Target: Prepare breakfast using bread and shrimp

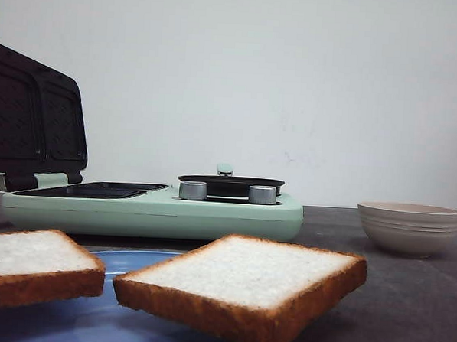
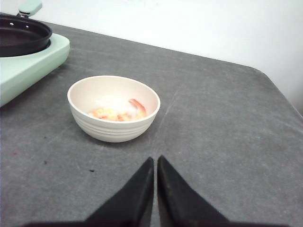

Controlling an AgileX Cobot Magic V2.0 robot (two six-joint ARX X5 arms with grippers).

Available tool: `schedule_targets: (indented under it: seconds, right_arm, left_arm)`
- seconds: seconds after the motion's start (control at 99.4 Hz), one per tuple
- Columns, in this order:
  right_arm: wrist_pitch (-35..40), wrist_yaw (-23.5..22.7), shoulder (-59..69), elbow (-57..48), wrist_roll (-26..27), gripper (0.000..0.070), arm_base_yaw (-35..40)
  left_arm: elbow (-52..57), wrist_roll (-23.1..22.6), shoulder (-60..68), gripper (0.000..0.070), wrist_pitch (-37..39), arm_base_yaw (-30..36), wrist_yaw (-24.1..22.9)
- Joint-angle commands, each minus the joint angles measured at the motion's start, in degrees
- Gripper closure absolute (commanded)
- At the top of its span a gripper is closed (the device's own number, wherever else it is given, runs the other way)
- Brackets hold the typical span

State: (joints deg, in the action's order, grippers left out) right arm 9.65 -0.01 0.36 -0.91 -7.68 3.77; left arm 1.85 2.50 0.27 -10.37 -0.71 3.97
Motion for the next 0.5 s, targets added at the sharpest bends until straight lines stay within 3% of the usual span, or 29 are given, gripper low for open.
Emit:
schedule_targets:
  seconds: [0.0, 0.493]
  right_arm:
    - [-0.63, 0.0, -0.15, 0.17, -0.07, 0.0697, 0.17]
    - [-0.63, 0.02, -0.15, 0.17, -0.07, 0.0697, 0.17]
  left_arm:
    - [-1.05, -0.07, -0.09, 0.0643, -0.2, 0.07, 0.09]
    - [-1.05, -0.07, -0.09, 0.0643, -0.22, 3.5, 0.11]
